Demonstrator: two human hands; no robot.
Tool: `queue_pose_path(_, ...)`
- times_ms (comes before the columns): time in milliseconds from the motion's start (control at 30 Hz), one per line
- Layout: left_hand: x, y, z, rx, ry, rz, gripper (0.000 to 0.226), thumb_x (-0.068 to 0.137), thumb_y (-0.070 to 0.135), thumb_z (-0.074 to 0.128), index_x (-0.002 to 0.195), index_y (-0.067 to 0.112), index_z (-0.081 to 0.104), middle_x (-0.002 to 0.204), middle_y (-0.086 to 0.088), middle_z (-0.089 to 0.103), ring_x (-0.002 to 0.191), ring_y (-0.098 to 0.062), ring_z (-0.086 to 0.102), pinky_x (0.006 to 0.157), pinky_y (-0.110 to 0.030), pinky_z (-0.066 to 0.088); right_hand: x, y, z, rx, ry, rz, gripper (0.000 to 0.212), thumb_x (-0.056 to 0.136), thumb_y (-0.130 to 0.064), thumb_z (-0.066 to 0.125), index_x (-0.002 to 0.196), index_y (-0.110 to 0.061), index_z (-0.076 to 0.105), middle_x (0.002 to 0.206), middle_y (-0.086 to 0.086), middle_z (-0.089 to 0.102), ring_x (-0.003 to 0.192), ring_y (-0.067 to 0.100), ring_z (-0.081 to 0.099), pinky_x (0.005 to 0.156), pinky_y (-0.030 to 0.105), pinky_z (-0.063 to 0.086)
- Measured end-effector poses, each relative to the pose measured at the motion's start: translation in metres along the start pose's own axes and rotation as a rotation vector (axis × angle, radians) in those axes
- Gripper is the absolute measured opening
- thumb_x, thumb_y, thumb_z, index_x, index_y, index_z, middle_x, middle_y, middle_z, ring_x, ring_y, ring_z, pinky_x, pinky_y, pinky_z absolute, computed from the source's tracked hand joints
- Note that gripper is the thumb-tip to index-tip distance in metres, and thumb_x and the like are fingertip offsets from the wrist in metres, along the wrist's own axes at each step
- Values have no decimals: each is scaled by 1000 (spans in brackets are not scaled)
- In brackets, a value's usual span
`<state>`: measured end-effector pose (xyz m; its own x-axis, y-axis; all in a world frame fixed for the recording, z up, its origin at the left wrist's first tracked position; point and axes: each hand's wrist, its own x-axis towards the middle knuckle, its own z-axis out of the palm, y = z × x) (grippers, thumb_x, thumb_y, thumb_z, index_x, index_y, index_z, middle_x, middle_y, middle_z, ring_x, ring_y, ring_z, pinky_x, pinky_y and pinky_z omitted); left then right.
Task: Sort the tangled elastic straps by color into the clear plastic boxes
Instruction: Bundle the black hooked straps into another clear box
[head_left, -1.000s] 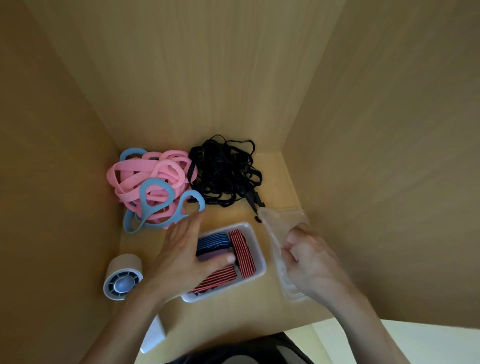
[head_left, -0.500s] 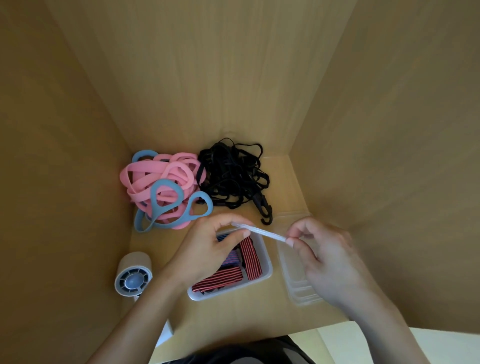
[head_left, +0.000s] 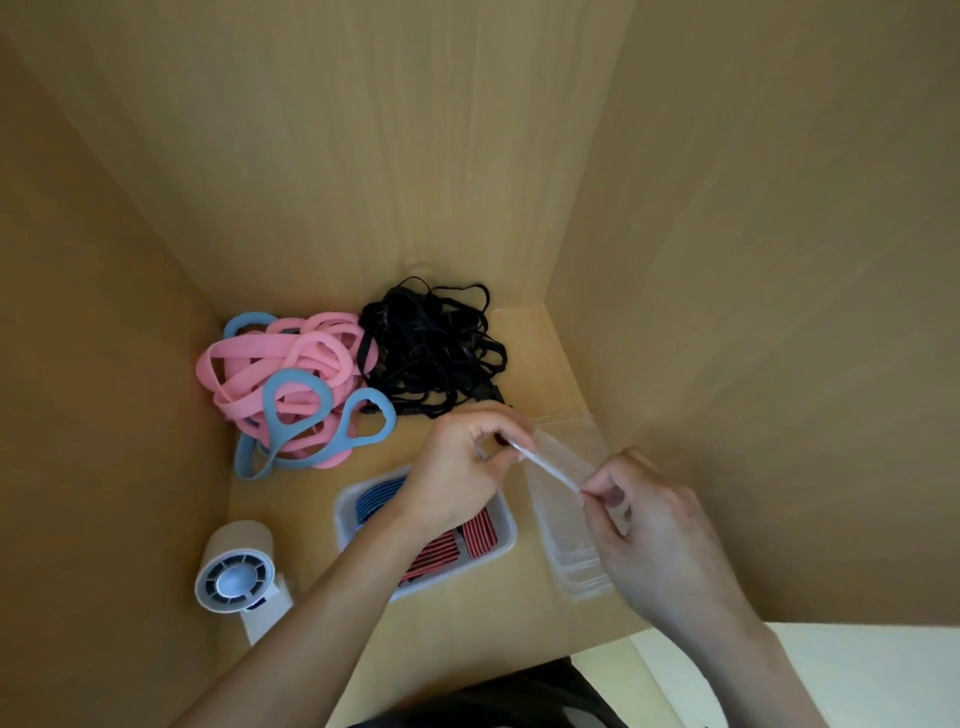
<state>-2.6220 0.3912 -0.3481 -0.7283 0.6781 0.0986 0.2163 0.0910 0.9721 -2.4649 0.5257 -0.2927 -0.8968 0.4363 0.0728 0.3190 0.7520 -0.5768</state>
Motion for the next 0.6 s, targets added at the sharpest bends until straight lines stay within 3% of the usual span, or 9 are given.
queue_pose_path(133, 7, -6, 15, 192, -81, -3, 29, 83, -10, 70, 78, 19, 72, 105, 7, 70, 100, -7, 67, 92, -38, 55, -7, 8, 9, -21, 17, 46, 26, 85, -9, 72, 72, -20, 52, 75, -9, 51, 73, 10, 54, 59, 27, 43)
queue_pose_path(233, 7, -5, 20, 338, -161, -20, 24, 85, 5, 75, 84, 27, 67, 111, 14, 68, 109, -5, 63, 99, -37, 50, -12, 11, 13, -32, 44, 73, 26, 86, -11, 71, 72, -20, 51, 74, -10, 50, 71, 10, 53, 56, 32, 45)
queue_pose_path(400, 2, 2, 19, 276, -192, -4, 18, 90, 18, 71, 102, 32, 70, 117, 19, 67, 120, -4, 58, 105, -31, 47, -16, 18, 9, -31, 168, 80, 18, 87, -9, 69, 78, -18, 56, 81, -8, 56, 76, 17, 60, 59, 35, 49)
queue_pose_path(467, 0, 8, 17, 257, -160, -19, 13, 95, 25, 67, 105, 33, 71, 116, 20, 68, 112, 7, 59, 97, -19, 48, -16, 20, 4, -25, 211, 52, 15, 87, -9, 67, 81, -19, 58, 83, -9, 56, 79, 14, 59, 64, 24, 46)
queue_pose_path(534, -4, 15, 13, 273, -131, 4, 7, 97, 28, 66, 101, 31, 71, 110, 16, 71, 82, 22, 57, 74, -3, 43, -13, 22, 0, -16, 245, 24, 12, 88, -9, 65, 84, -19, 60, 86, -11, 56, 80, 11, 56, 70, 13, 40)
queue_pose_path(600, -8, 20, 8, 251, -104, 11, 7, 96, 29, 67, 94, 28, 73, 101, 13, 73, 72, 13, 60, 65, -8, 45, -9, 22, -2, -13, 269, -8, 10, 89, -11, 67, 87, -20, 62, 87, -11, 58, 81, 12, 56, 74, 15, 40)
